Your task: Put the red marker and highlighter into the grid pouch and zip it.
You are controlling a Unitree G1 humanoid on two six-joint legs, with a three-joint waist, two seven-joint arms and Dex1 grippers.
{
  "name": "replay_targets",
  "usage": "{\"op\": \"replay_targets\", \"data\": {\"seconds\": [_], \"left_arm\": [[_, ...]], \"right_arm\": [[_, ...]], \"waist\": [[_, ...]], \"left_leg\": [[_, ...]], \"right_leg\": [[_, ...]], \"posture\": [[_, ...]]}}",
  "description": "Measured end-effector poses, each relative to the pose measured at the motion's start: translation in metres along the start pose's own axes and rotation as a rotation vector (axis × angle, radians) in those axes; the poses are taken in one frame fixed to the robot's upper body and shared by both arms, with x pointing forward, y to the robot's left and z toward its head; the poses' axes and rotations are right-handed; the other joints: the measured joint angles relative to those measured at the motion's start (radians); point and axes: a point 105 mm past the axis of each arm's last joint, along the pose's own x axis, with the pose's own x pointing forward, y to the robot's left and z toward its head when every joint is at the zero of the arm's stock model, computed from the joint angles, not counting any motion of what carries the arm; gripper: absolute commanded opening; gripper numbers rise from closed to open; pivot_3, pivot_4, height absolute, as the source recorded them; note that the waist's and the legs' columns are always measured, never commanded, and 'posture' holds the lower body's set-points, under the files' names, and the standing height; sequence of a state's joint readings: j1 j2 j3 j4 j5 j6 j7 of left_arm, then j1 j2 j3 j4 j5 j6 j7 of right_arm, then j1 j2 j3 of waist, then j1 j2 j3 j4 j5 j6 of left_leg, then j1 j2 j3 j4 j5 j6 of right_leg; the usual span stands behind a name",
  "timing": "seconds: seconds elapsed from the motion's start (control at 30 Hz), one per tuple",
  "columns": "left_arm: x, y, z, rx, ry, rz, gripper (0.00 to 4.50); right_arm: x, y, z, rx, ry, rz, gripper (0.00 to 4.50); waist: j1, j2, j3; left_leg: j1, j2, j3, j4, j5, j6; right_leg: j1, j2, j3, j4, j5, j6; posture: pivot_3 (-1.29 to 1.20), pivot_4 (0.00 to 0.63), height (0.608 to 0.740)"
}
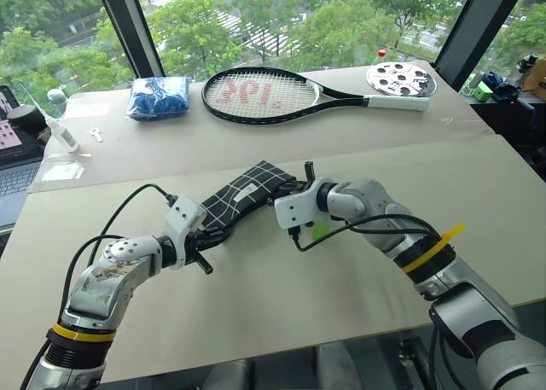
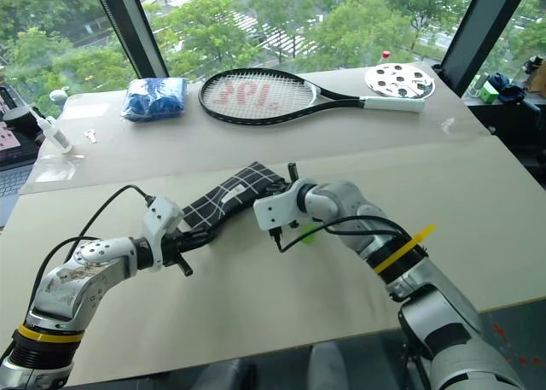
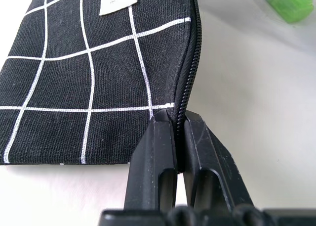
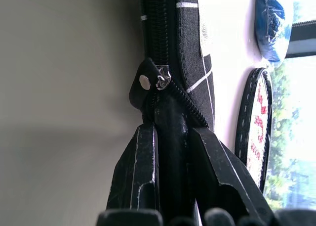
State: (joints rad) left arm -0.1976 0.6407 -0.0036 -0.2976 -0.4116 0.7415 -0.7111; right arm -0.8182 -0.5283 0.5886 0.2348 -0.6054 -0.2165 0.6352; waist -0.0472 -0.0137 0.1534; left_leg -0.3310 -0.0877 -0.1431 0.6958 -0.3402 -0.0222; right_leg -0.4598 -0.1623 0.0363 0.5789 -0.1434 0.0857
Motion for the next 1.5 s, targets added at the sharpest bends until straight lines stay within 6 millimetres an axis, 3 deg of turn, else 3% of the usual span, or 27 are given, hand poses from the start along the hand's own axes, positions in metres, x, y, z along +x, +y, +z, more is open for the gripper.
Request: {"op": "replay_targets", "data": {"seconds": [0.2, 0.27, 0.33, 0.57, 0.9, 1.07, 1.17, 1.3, 1.5], "left_arm": [[0.000, -0.001, -0.002, -0.004, 0.003, -0.005, 0.00], [0.000, -0.001, -0.002, -0.005, 0.002, -0.005, 0.00], [0.000, -0.001, -0.002, -0.005, 0.000, -0.005, 0.00], [0.000, -0.003, 0.000, -0.004, -0.006, -0.012, 0.00], [0.001, -0.006, 0.003, -0.004, -0.018, -0.026, 0.00], [0.001, -0.008, 0.002, -0.011, -0.017, -0.032, 0.00], [0.001, -0.008, 0.002, -0.012, -0.016, -0.033, 0.00], [0.001, -0.008, 0.002, -0.013, -0.015, -0.034, 0.00], [0.001, -0.008, 0.000, -0.021, -0.006, -0.034, 0.00]], "right_arm": [[-0.001, 0.006, -0.002, -0.019, -0.045, -0.031, 0.51], [0.000, 0.005, -0.003, 0.000, -0.047, -0.051, 1.52], [0.002, -0.001, -0.001, 0.042, -0.059, -0.078, 2.03], [0.002, -0.008, -0.002, 0.089, -0.058, -0.111, 4.45], [-0.004, -0.019, -0.015, 0.099, -0.027, -0.171, 4.45], [-0.032, -0.061, -0.038, 0.230, -0.023, -0.291, 4.45], [-0.044, -0.072, -0.038, 0.284, -0.059, -0.309, 4.45], [-0.050, -0.075, -0.030, 0.318, -0.108, -0.295, 4.45], [-0.064, -0.058, -0.033, 0.376, -0.119, -0.216, 4.45]], "waist": [[-0.001, 0.000, 0.000], [-0.001, 0.000, 0.000], [-0.001, 0.000, 0.000], [0.001, 0.000, 0.000], [0.000, 0.000, 0.000], [0.001, 0.000, 0.000], [-0.001, 0.000, 0.000], [0.000, 0.000, 0.000], [0.004, 0.000, 0.000]], "left_leg": [[0.000, 0.000, 0.000, 0.000, 0.000, 0.000], [0.000, 0.000, 0.000, 0.000, 0.000, 0.000], [0.000, 0.000, 0.000, 0.000, 0.000, 0.000], [0.000, 0.000, 0.000, 0.000, 0.000, 0.000], [0.000, 0.000, 0.000, 0.000, 0.000, 0.000], [0.000, 0.000, 0.000, 0.000, 0.000, 0.000], [0.000, 0.000, 0.000, 0.000, 0.000, 0.000], [0.000, 0.000, 0.000, 0.000, 0.000, 0.000], [0.000, 0.000, 0.000, 0.000, 0.000, 0.000]], "right_leg": [[0.000, 0.000, 0.000, 0.000, 0.000, 0.000], [0.000, 0.000, 0.000, 0.000, 0.000, 0.000], [0.000, 0.000, 0.000, 0.000, 0.000, 0.000], [0.000, 0.000, 0.000, 0.000, 0.000, 0.000], [0.000, 0.000, 0.000, 0.000, 0.000, 0.000], [0.000, 0.000, 0.000, -0.001, 0.000, 0.000], [0.000, 0.000, 0.000, -0.001, 0.000, 0.000], [0.000, 0.000, 0.000, 0.000, 0.000, 0.000], [0.000, 0.000, 0.000, 0.000, 0.000, 0.000]], "posture": [[0.00, 0.150, 0.740], [0.00, 0.150, 0.740], [0.00, 0.150, 0.740], [0.00, 0.150, 0.740], [0.00, 0.150, 0.740], [0.00, 0.150, 0.740], [0.00, 0.150, 0.740], [0.00, 0.150, 0.740], [0.00, 0.150, 0.740]]}}
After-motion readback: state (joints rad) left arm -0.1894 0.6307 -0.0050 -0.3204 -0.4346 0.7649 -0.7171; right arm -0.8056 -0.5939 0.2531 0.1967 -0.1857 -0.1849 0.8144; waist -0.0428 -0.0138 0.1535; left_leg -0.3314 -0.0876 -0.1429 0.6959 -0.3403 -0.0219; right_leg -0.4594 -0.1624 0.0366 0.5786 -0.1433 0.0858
